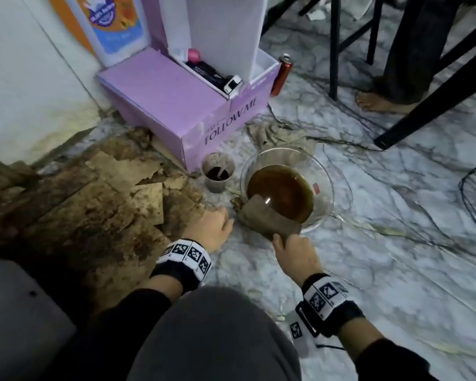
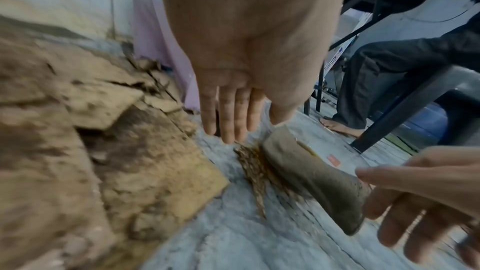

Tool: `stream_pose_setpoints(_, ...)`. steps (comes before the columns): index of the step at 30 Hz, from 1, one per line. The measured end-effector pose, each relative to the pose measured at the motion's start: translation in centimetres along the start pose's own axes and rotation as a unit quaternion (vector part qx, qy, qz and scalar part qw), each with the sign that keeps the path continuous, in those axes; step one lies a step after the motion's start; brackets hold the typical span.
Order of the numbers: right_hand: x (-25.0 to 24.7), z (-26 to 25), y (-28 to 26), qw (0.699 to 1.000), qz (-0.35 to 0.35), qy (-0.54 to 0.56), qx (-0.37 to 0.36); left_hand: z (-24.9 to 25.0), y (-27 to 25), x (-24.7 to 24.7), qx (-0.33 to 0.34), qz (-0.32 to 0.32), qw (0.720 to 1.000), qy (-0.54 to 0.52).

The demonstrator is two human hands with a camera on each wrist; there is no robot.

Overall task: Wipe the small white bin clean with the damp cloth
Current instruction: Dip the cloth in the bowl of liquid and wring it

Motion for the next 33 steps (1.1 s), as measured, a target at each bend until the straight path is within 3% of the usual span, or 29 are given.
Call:
stream_pose_setpoints(7, 1.8, 4.2, 3.4, 0.984, 0.02, 0.157, 0.087, 1.4, 3.6, 3.5, -0.049, 0.042, 0.994, -0.084)
stream_pose_setpoints(13, 3.9, 6.0, 4.4, 0.934, -0.019, 0.336, 0.118, 1.1, 4.7, 3.9, -0.057, 0.112, 0.979, -0.162)
stream_pose_setpoints(18, 2.1, 5.0, 3.6, 0.944, 0.034, 0.326, 0.033, 2.0, 3.5, 2.3, -0.016, 0.148, 0.974, -0.169)
stream_pose_setpoints(23, -0.8, 2.7, 1.4, 0.94, 0.037, 0.335, -0.052, 2.7, 1.0, -0.9, 0.023, 0.181, 0.966, -0.185)
stream_pose_setpoints(33, -11.1, -7.2, -5.7, 0.914, 0.016, 0.323, -0.243, 4.1, -10.0, -14.2, 0.046, 0.321, 0.928, -0.184)
Point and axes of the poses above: each hand's wrist, its own y-axis towards the middle knuckle, its own x-axis out of the palm, z = x × y, the point moved 9 cm from there along y, towards the middle knuckle, and after that the axes turned 7 degrees about x, right-handed, at the moved point
